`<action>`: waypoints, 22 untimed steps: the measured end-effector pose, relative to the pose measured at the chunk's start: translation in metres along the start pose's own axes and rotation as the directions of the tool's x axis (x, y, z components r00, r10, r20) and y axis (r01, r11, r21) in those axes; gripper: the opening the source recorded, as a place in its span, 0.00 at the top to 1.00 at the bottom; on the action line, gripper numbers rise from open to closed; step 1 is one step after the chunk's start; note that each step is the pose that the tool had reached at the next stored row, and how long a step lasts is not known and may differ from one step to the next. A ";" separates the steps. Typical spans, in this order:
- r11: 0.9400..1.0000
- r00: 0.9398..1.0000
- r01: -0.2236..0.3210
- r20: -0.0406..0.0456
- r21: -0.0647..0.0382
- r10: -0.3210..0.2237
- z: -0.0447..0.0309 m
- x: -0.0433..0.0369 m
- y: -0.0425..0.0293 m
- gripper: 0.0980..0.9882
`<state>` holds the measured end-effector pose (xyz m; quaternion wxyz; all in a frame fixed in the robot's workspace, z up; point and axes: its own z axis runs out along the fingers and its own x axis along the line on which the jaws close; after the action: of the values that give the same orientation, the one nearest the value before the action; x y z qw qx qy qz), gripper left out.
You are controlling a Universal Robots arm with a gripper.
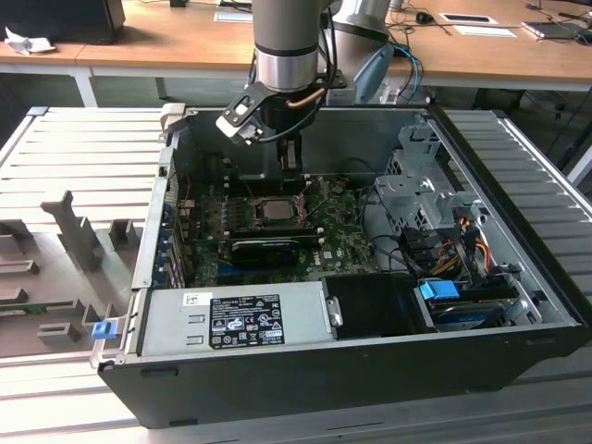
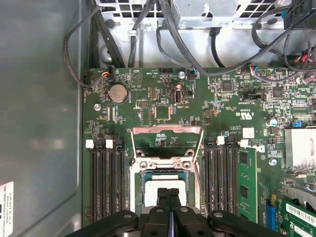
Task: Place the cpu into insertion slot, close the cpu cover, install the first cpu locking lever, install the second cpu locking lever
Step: 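Close the cpu cover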
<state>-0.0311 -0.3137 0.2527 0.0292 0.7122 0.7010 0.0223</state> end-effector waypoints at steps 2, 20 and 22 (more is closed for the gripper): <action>1.000 1.000 0.000 0.000 0.000 0.000 0.0001 0.0000 0.0020 0.99; 1.000 1.000 0.001 0.011 0.000 -0.001 -0.0067 0.0014 0.0052 0.99; 1.000 1.000 0.001 0.013 0.000 -0.001 -0.0070 0.0016 0.0055 0.99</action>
<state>-0.0261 -0.3122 0.2601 0.0336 0.7120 0.7011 0.0177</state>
